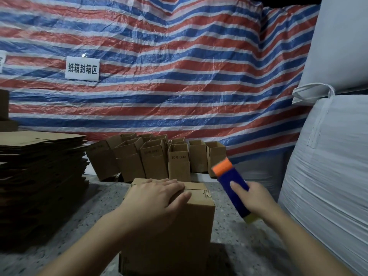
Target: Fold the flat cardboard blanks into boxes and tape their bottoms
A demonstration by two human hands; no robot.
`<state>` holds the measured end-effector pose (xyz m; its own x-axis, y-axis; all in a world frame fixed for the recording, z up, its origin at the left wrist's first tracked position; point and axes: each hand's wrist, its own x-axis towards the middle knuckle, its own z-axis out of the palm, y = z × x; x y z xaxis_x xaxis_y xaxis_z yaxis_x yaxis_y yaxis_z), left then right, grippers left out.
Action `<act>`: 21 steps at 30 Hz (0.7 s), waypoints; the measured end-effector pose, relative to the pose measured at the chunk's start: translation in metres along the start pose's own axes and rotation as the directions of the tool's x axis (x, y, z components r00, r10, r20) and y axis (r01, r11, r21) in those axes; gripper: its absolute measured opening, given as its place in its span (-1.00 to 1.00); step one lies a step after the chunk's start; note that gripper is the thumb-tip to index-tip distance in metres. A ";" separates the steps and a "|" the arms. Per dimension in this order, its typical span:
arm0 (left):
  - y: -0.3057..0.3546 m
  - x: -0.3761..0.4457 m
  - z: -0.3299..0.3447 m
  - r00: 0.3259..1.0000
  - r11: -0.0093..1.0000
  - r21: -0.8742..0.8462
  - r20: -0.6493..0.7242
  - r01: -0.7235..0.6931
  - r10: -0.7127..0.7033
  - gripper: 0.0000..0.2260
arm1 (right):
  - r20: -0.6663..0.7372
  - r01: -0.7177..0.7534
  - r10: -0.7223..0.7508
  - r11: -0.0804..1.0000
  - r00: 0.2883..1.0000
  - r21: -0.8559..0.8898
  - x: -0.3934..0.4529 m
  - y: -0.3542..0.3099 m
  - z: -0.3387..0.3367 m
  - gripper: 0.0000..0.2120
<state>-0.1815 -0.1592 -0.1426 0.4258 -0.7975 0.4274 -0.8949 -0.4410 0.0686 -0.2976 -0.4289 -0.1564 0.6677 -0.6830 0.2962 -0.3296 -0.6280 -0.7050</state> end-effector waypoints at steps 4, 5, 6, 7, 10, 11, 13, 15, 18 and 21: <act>0.002 0.000 0.000 1.000 1.000 -0.025 -0.021 0.011 -0.011 -0.08 | -0.018 0.053 -0.052 0.836 0.998 0.546 -0.017 -0.051 -0.027 -0.63; 0.002 0.001 -0.001 1.000 0.999 -0.036 -0.018 0.021 -0.021 -0.04 | -0.016 0.063 -0.067 0.784 0.998 0.617 -0.021 -0.063 -0.032 -0.63; 0.003 0.002 -0.002 1.000 0.999 -0.046 -0.005 0.029 -0.030 0.00 | -0.004 0.065 -0.085 0.729 0.996 0.681 -0.025 -0.074 -0.036 -0.62; 0.004 0.002 -0.002 0.999 0.998 -0.054 0.008 0.033 -0.033 0.02 | 0.018 0.063 -0.112 0.673 0.994 0.737 -0.028 -0.085 -0.039 -0.61; 0.008 0.006 -0.007 0.998 0.992 -0.109 0.026 0.056 -0.054 0.02 | 0.102 0.029 -0.211 0.540 0.972 0.841 -0.038 -0.112 -0.039 -0.59; 0.009 0.007 -0.009 0.998 0.989 -0.129 0.029 0.067 -0.064 0.02 | 0.127 0.013 -0.233 0.519 0.964 0.855 -0.042 -0.119 -0.037 -0.58; 0.012 0.009 -0.014 0.996 0.986 -0.149 0.047 0.081 -0.075 0.01 | 0.174 -0.016 -0.260 0.514 0.950 0.858 -0.048 -0.128 -0.029 -0.58; 0.013 0.010 -0.017 0.994 0.983 -0.158 0.073 0.091 -0.080 0.04 | 0.204 -0.035 -0.273 0.517 0.940 0.855 -0.052 -0.134 -0.021 -0.60; 0.013 0.010 -0.018 0.991 0.986 -0.127 0.097 0.107 -0.095 0.07 | 0.218 -0.053 -0.267 0.512 0.939 0.857 -0.053 -0.134 -0.013 -0.60; 0.014 0.009 -0.018 0.989 0.986 -0.113 0.104 0.121 -0.109 0.09 | 0.253 -0.085 -0.279 0.501 0.926 0.861 -0.051 -0.132 -0.012 -0.62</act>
<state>-0.1931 -0.1653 -0.1219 0.5327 -0.7830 0.3212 -0.8461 -0.4850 0.2209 -0.2962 -0.3154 -0.0702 0.8795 -0.3630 0.3077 0.3532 0.0649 -0.9333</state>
